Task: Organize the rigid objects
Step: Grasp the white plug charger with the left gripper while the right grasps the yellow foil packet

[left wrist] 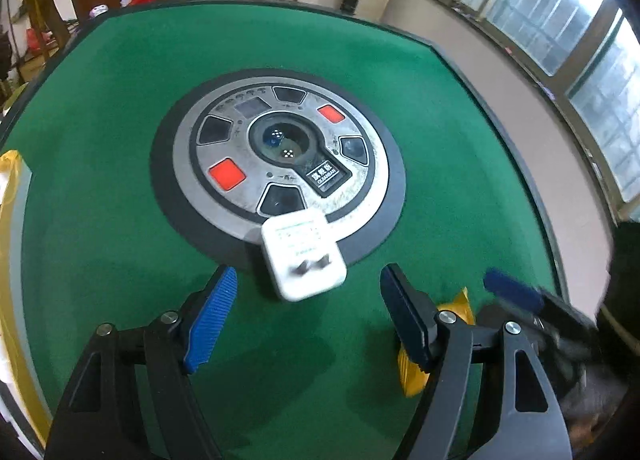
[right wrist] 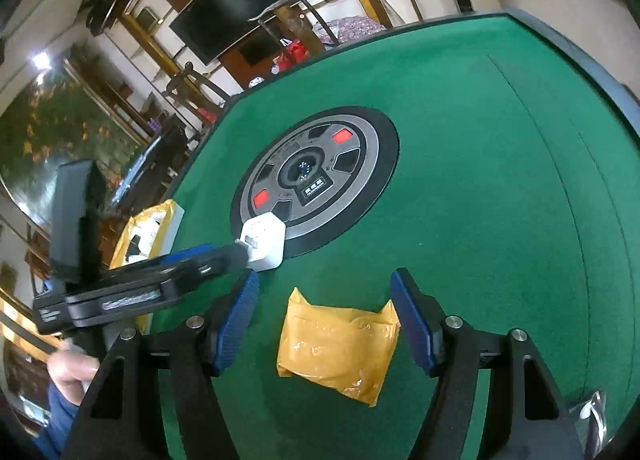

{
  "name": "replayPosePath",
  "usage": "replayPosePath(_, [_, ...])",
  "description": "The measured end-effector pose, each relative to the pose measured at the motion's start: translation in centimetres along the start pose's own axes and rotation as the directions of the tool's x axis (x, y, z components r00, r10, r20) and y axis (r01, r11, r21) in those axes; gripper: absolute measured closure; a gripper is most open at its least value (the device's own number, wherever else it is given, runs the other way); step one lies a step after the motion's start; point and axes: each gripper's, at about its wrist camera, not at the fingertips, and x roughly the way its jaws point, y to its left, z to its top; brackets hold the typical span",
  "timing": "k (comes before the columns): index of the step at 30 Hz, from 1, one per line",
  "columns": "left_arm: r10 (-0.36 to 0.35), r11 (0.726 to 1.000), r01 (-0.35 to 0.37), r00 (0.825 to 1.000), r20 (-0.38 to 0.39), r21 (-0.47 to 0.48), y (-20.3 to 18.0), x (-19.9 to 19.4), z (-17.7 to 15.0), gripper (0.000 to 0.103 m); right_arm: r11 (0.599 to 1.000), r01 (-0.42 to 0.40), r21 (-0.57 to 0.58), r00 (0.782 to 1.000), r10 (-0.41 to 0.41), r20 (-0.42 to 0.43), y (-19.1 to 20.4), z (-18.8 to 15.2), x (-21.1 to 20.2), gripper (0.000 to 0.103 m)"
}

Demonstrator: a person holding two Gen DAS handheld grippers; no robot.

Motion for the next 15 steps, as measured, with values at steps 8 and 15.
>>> replayPosePath(8, [0.03, 0.999, -0.03, 0.999, 0.018, 0.027, 0.4, 2.1, 0.3, 0.055, 0.999, 0.008, -0.031, 1.0, -0.008, -0.014, 0.2, -0.1, 0.0, 0.04])
replayPosePath(15, [0.003, 0.996, -0.005, 1.0, 0.023, 0.089, 3.0, 0.3, -2.5, 0.063, 0.997, 0.022, -0.072, 0.998, -0.027, -0.061, 0.2, -0.1, 2.1, 0.039])
